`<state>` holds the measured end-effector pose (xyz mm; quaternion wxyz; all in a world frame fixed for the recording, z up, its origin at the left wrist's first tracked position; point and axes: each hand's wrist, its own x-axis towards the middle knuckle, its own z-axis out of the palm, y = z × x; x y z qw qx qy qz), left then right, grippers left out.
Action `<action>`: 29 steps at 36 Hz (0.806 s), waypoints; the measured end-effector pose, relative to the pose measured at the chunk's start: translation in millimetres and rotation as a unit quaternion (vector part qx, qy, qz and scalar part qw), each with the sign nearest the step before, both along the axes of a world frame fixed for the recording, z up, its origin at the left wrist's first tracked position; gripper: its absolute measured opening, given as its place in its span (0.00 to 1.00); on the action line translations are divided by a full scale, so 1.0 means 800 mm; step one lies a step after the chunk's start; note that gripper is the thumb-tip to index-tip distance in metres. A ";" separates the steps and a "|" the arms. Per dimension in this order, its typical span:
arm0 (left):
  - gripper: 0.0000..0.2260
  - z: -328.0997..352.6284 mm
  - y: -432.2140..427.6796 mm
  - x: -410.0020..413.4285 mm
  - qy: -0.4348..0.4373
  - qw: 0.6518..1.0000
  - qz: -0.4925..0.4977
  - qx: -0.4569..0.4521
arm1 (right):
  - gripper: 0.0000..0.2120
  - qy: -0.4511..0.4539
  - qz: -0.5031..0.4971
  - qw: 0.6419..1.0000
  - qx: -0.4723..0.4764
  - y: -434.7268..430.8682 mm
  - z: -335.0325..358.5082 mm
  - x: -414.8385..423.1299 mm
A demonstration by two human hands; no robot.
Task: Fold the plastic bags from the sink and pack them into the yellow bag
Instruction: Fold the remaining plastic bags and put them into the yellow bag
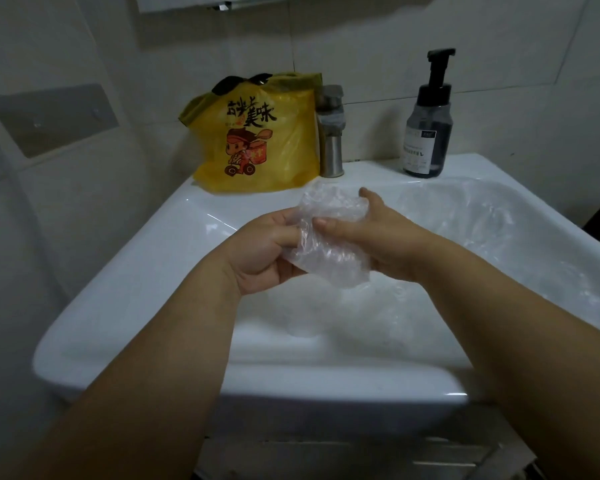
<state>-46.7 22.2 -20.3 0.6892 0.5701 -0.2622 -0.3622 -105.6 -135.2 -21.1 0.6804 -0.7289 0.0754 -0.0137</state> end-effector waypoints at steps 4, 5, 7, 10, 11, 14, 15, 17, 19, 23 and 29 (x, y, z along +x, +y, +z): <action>0.15 0.004 0.003 -0.002 0.016 0.999 -0.013 -0.030 | 0.26 -0.065 0.039 0.997 0.004 0.001 -0.001 0.001; 0.13 0.005 0.004 -0.001 0.028 0.998 -0.012 -0.046 | 0.24 -0.072 0.022 0.997 -0.018 0.002 0.000 0.000; 0.14 0.007 0.005 0.000 0.032 0.998 0.002 -0.054 | 0.29 -0.074 -0.017 0.995 -0.062 0.001 0.002 -0.003; 0.21 0.000 0.001 0.003 -0.047 0.997 0.049 0.041 | 0.46 -0.046 -0.025 0.987 -0.151 0.001 -0.002 -0.005; 0.22 -0.003 0.000 0.003 -0.071 0.994 0.052 0.068 | 0.49 -0.039 -0.012 0.983 -0.178 0.001 -0.003 -0.005; 0.20 -0.011 -0.004 0.003 -0.094 0.988 0.073 0.099 | 0.53 -0.029 0.013 0.977 -0.212 0.003 -0.005 -0.005; 0.17 -0.012 -0.005 0.006 -0.096 0.986 0.098 0.100 | 0.55 -0.026 0.012 0.979 -0.204 0.003 -0.006 -0.004; 0.13 -0.010 -0.006 0.011 -0.077 0.983 0.148 0.073 | 0.60 -0.022 0.002 0.988 -0.154 0.006 -0.005 -0.004; 0.13 -0.008 -0.006 0.017 -0.044 0.980 0.191 0.024 | 0.62 -0.014 -0.015 0.998 -0.061 0.009 -0.004 -0.002; 0.16 -0.004 -0.006 0.022 -0.007 0.971 0.238 -0.032 | 0.59 0.054 -0.015 0.988 0.146 0.010 0.000 0.001; 0.15 -0.005 -0.011 0.023 0.048 0.970 0.232 -0.063 | 0.13 0.028 0.001 0.974 0.223 0.018 -0.006 0.005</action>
